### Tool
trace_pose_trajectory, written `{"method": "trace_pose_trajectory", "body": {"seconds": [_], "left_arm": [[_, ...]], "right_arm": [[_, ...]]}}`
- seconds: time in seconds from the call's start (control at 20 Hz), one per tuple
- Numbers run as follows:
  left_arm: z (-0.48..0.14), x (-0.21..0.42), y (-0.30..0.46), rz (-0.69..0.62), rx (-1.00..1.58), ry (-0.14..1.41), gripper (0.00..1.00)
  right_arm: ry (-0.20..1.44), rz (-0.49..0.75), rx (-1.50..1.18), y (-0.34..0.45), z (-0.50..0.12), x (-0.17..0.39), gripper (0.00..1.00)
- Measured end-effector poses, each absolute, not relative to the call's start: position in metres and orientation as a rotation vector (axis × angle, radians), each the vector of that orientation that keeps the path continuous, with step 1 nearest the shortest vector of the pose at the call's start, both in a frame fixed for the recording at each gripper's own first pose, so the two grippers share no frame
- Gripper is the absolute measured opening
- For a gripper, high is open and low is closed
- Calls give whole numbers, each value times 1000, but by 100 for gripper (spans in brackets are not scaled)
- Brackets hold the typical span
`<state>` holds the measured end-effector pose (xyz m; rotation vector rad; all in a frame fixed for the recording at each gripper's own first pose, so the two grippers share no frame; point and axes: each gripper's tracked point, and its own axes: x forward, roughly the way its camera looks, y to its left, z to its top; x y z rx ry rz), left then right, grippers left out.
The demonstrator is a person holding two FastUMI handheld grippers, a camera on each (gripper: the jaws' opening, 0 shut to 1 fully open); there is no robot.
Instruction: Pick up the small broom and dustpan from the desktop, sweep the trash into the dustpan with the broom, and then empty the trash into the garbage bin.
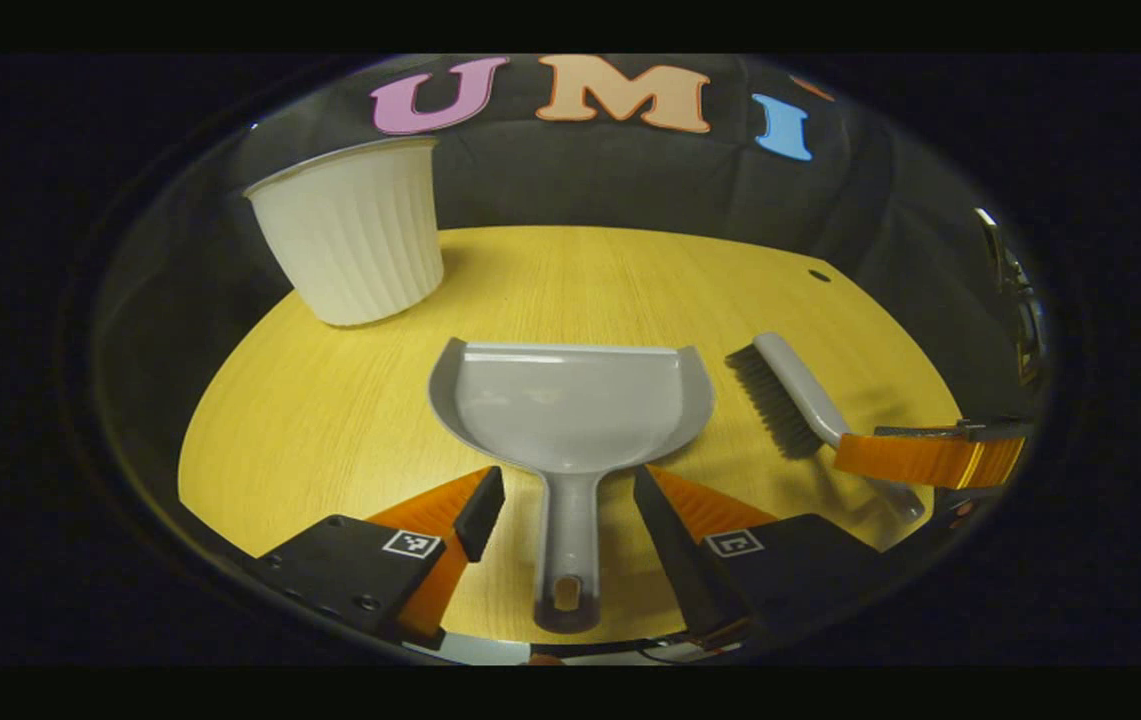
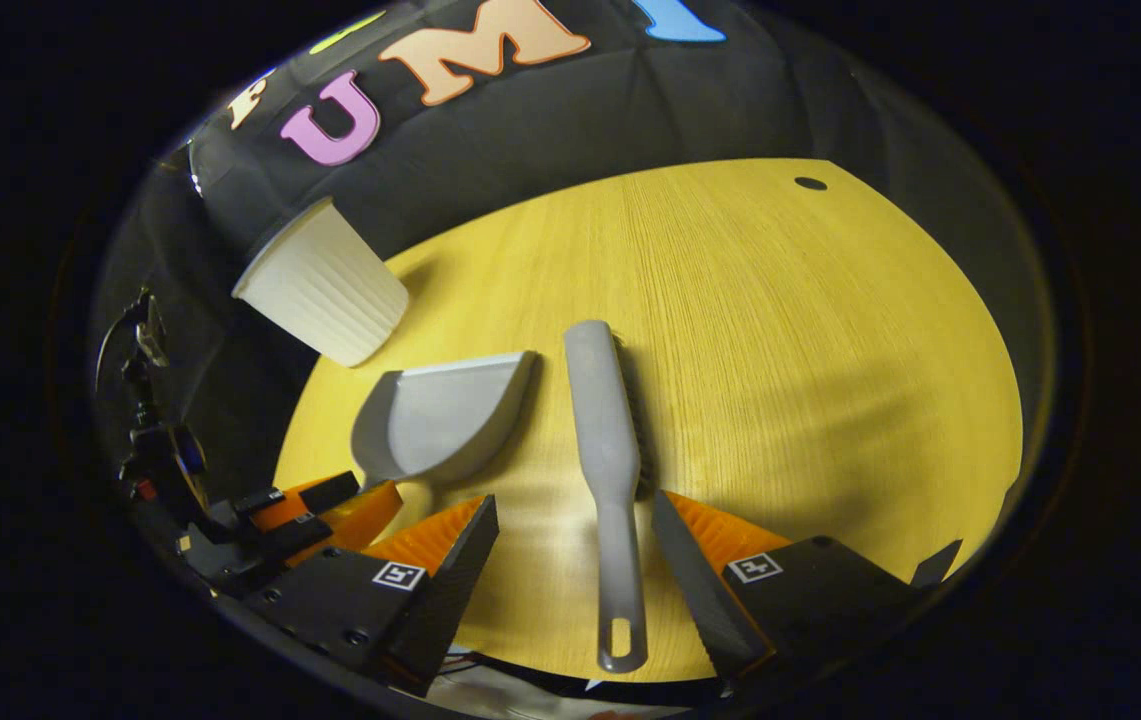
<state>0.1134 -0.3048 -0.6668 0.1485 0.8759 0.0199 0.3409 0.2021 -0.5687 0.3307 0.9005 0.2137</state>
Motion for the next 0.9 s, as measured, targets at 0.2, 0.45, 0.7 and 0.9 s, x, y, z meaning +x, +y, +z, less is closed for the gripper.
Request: {"method": "trace_pose_trajectory", "body": {"seconds": [0.2, 0.45, 0.7, 0.9], "left_arm": [[-566, 127, -302, 67, 207, 547, 86], [-429, 129, -310, 98, 273, 104, 96], [-400, 103, -325, 67, 197, 11, 94], [-396, 101, -325, 43, 205, 25, 95]], "right_arm": [[598, 260, 330, 202, -478, 336, 92], [234, 237, 221, 186, -383, 323, 92], [47, 223, 159, 187, -329, 279, 92], [6, 206, 124, 190, -324, 273, 92]]}}
